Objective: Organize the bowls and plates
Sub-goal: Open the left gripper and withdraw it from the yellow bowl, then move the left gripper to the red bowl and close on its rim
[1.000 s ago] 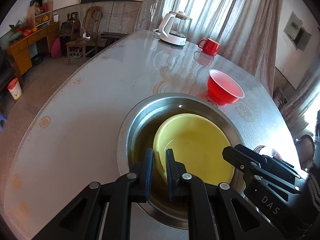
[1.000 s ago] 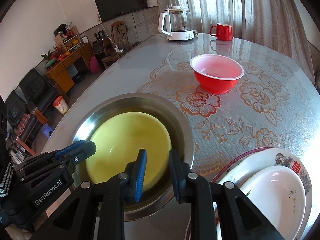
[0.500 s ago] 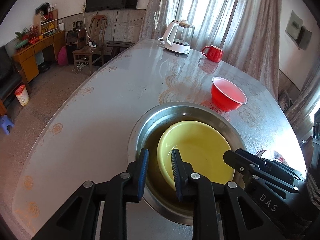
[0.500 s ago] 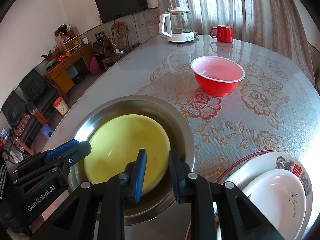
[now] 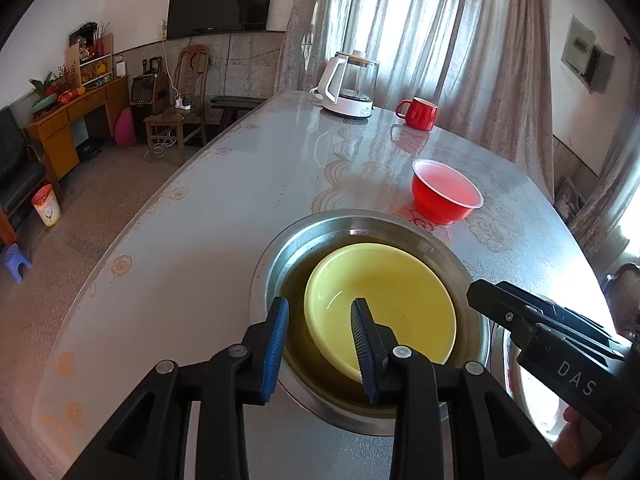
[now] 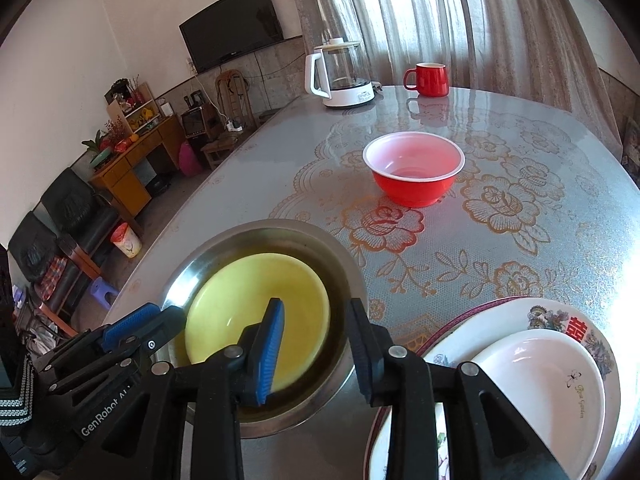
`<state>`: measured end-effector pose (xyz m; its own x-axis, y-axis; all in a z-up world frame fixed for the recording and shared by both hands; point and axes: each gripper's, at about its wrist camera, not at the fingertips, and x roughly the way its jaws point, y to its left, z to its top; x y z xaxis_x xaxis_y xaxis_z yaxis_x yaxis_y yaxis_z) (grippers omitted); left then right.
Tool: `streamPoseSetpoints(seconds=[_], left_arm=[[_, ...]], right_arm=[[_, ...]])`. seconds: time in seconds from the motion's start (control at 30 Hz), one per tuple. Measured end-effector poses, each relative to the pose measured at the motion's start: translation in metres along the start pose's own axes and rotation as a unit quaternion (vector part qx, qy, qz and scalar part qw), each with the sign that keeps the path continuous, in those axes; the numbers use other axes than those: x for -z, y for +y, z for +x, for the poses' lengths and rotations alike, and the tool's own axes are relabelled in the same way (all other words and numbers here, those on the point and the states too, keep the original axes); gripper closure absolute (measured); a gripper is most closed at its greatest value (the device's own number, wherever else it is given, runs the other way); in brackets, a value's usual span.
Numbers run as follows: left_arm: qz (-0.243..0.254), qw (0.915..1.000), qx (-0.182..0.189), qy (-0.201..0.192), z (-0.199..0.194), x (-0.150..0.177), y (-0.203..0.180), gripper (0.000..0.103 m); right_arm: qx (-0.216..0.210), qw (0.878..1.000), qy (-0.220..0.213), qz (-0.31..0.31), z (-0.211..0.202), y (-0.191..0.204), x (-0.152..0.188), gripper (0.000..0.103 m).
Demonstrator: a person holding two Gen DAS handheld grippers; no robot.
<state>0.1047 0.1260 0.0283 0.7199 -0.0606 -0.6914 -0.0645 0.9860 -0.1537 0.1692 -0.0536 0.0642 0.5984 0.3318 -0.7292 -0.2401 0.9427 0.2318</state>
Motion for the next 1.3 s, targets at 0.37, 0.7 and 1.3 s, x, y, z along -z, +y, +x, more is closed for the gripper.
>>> streamPoseSetpoints(seconds=[0.37,0.7,1.3], left_arm=[[0.015,0.9997,0.009,-0.019,-0.012,0.001,-0.012,0.055],[0.005,0.9990,0.044,0.000,-0.006,-0.008,-0.022,0.055],[-0.020,0.9962,0.082,0.021,0.031,-0.075,-0.047,0.042]], right_arm=[[0.003,0.999,-0.014,0.043,-0.018,-0.023,0.006,0.064],[0.038,0.997,-0.044,0.041,-0.040,-0.047,0.006,0.064],[0.019,0.991,-0.035,0.128,-0.034,-0.126,-0.031,0.077]])
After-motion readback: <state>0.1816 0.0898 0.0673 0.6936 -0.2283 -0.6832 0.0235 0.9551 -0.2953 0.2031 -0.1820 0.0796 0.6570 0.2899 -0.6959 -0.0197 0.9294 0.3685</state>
